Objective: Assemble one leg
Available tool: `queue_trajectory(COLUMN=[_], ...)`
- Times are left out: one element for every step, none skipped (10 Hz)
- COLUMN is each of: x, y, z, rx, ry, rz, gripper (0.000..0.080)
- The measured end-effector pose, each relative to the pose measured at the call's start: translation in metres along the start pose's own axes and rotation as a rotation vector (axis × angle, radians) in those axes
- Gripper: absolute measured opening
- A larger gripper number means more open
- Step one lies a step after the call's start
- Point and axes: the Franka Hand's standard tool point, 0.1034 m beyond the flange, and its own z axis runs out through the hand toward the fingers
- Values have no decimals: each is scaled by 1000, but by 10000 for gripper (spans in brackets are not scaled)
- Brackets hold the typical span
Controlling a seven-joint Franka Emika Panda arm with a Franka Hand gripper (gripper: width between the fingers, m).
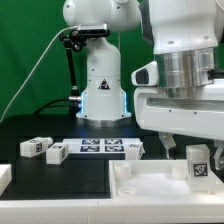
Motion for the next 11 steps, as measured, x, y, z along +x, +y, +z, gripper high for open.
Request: queue_trajectory(x=[-2, -3, -4, -8, -7, -4, -1, 1, 0, 0, 0], y=[-2, -3, -5, -5, -7, -5, -3, -3, -3, -3, -2], z=[-1, -1, 1, 2, 1, 0, 0, 0, 1, 1, 1], rx=[-15, -28, -24, -32, -33, -35, -37, -37, -37, -37, -37], ry=[14, 30, 47, 47, 53, 53, 52, 53, 53, 53, 53], rz=[-72, -186, -291, -396, -515, -623, -689, -698, -696, -696, -696], gripper=[649, 649, 649, 649, 649, 649, 649, 649, 636, 636, 467])
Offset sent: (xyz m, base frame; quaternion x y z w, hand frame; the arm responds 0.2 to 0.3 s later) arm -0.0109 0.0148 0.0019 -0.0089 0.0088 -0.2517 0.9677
